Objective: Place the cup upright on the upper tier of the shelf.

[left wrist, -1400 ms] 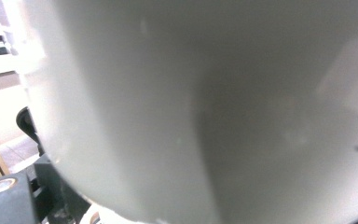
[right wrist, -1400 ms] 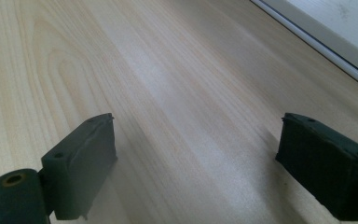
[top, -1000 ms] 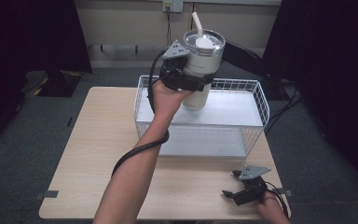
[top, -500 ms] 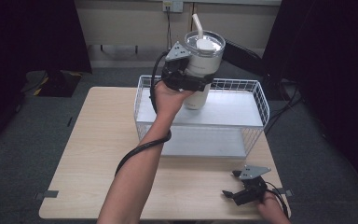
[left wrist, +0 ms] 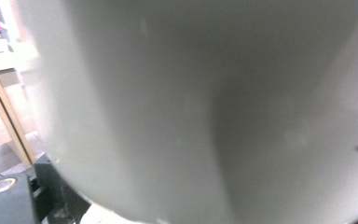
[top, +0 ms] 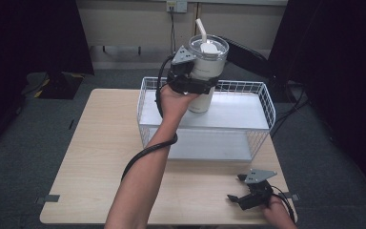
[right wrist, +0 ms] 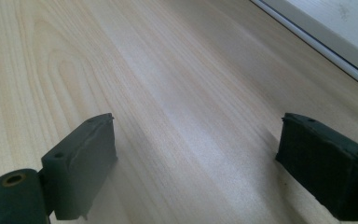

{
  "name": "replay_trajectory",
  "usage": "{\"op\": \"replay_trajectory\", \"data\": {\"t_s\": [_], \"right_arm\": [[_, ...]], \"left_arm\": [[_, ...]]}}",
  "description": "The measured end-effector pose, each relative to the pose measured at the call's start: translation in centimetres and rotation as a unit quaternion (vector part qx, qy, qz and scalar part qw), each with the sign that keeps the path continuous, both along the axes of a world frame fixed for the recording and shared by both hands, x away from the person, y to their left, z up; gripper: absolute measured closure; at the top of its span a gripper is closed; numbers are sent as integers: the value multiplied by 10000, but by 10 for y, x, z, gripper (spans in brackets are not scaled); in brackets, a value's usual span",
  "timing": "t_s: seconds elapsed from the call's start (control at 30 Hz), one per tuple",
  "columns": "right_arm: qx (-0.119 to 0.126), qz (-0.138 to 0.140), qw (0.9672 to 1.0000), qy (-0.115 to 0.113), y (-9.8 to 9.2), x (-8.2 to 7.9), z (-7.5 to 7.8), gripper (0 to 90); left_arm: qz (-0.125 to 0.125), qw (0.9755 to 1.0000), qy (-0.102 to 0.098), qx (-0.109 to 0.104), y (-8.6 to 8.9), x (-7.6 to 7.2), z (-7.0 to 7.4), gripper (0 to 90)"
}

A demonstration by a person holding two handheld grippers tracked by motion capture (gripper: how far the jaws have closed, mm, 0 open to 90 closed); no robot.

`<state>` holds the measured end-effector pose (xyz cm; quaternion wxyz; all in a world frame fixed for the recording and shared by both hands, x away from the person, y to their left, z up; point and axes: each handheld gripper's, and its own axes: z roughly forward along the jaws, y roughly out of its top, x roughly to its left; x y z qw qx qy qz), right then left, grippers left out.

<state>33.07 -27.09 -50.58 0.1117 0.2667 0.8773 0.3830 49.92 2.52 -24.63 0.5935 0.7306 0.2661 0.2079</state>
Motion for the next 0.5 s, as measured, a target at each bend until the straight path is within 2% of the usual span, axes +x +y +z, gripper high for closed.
{"op": "replay_trajectory", "data": {"t_s": [0.17,0.3,0.5], "right_arm": [[1,1,10000,3,0,0,0,106],[1,2,10000,3,0,0,0,105],[0,1,10000,1,0,0,0,105]], "left_arm": [[8,10000,14,-58,0,0,-3,74],[-12,10000,44,1,1,1,-6,73],[-23,9999,11,-135,5,1,-10,72]]}}
